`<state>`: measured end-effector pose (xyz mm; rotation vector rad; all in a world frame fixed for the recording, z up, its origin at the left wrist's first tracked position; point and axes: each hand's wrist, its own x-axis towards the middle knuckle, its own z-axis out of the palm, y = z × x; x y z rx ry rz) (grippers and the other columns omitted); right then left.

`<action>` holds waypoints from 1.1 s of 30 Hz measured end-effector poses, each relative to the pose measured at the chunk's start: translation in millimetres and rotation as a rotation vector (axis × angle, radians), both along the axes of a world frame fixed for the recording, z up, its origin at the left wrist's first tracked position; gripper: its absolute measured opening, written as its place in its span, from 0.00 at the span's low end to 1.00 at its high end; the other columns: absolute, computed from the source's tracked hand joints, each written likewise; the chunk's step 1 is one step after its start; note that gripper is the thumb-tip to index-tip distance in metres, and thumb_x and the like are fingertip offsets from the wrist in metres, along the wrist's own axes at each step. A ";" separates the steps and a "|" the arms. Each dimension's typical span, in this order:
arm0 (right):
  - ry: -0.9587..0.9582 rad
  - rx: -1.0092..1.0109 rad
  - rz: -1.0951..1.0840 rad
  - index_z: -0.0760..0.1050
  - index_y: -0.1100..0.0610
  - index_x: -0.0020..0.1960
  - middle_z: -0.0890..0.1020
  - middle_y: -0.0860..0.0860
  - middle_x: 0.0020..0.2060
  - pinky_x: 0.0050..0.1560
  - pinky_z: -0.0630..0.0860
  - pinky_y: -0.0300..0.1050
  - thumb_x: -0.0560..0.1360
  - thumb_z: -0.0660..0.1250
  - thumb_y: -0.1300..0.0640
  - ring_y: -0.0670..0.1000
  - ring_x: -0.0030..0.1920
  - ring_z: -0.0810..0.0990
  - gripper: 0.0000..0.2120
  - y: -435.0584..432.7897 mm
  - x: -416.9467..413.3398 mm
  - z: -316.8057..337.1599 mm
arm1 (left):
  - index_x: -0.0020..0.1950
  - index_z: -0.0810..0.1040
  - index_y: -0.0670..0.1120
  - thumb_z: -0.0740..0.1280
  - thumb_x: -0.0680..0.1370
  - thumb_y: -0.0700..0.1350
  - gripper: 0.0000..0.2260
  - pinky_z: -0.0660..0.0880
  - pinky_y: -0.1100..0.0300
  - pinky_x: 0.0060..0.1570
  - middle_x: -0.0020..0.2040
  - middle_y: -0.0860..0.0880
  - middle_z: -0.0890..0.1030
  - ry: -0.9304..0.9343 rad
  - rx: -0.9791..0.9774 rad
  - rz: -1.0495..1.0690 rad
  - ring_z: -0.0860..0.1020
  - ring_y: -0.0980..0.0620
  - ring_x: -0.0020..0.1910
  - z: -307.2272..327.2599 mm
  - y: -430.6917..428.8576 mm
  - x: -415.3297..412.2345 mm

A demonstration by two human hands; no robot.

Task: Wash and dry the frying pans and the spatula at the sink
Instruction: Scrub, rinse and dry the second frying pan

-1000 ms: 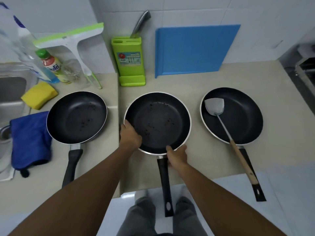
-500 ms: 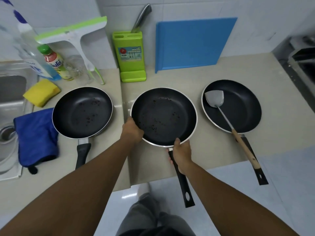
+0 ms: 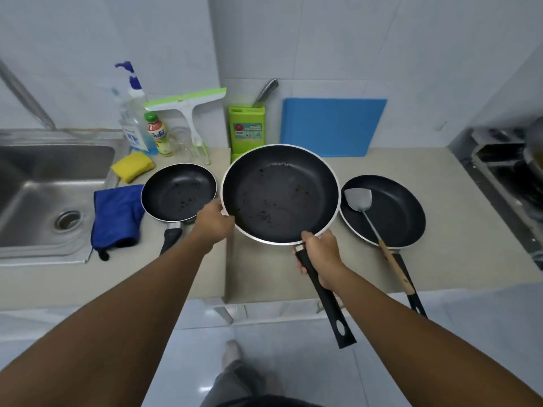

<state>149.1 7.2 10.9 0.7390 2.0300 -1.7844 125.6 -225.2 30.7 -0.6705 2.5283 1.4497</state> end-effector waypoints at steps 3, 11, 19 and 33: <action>0.048 -0.020 0.086 0.72 0.59 0.57 0.83 0.67 0.42 0.26 0.72 0.45 0.78 0.62 0.55 0.57 0.26 0.76 0.11 -11.2 -1.1 17.0 | 0.66 0.79 0.44 0.67 0.76 0.38 0.18 0.76 0.52 0.57 0.61 0.44 0.83 0.012 -0.034 0.066 0.79 0.42 0.61 12.5 -18.2 11.0; 0.090 -0.042 0.208 0.69 0.56 0.57 0.85 0.65 0.43 0.26 0.72 0.45 0.80 0.63 0.49 0.57 0.27 0.76 0.11 -102.1 15.1 31.6 | 0.68 0.76 0.46 0.75 0.72 0.37 0.25 0.83 0.43 0.54 0.59 0.44 0.83 0.027 0.014 0.215 0.82 0.41 0.56 31.9 -105.3 43.0; 0.115 -0.107 0.379 0.67 0.57 0.62 0.82 0.62 0.49 0.27 0.79 0.50 0.82 0.61 0.46 0.56 0.28 0.80 0.16 -258.8 33.2 27.1 | 0.57 0.82 0.45 0.69 0.70 0.34 0.17 0.83 0.43 0.53 0.51 0.46 0.86 0.081 0.019 0.358 0.84 0.42 0.50 27.0 -267.2 78.9; -0.071 -0.200 0.424 0.65 0.54 0.60 0.83 0.58 0.43 0.24 0.66 0.40 0.84 0.58 0.45 0.53 0.25 0.71 0.13 -484.9 39.5 19.3 | 0.63 0.79 0.47 0.66 0.74 0.24 0.24 0.83 0.46 0.54 0.59 0.49 0.83 0.151 0.227 0.419 0.83 0.42 0.54 25.9 -489.7 93.8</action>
